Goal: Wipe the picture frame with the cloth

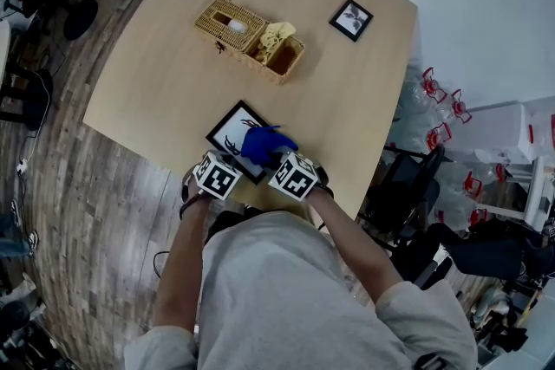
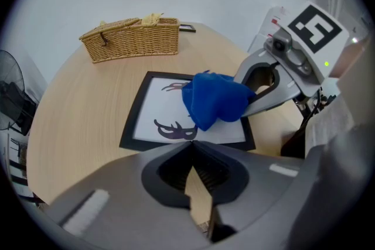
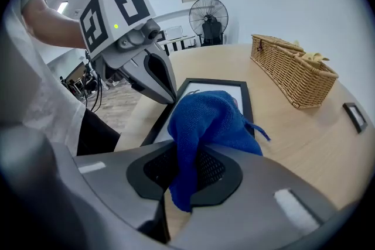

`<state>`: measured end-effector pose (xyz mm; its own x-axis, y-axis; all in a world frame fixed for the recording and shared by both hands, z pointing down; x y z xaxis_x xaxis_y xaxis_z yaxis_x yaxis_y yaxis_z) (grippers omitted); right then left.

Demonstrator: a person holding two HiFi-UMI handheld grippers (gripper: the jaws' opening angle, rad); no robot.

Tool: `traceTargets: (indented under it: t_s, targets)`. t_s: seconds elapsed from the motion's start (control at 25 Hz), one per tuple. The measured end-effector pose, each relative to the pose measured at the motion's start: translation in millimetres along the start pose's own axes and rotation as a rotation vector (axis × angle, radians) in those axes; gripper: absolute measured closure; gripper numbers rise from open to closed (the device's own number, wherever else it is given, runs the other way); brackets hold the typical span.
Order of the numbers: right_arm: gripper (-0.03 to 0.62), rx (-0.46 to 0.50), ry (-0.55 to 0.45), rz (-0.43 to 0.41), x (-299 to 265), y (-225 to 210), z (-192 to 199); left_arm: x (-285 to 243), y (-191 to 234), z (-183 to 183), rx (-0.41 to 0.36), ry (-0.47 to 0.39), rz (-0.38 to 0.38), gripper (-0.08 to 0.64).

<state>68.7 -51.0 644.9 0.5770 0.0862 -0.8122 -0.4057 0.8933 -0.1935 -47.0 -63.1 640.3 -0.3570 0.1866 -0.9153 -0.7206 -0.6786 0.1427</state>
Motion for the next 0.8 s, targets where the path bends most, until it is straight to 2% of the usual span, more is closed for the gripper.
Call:
traceTargets:
  t_s: [0.8]
  targets:
    - [0.546,0.019,0.007,-0.029,-18.2,-17.8,-26.4,0.1,2.0,5.8,0.049,-0.041,0.009,0.508]
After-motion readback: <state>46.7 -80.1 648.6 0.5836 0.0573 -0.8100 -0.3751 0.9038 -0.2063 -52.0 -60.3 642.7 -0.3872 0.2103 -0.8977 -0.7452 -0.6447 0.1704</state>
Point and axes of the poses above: the fingertips, and each gripper's own axes: x backward along the fingers, y to its left, z out of its underside, the point moved 5 cm from there along x, backward along the fingers, and after that the axes turned 1 degree about -z, right-handed, at the moved point
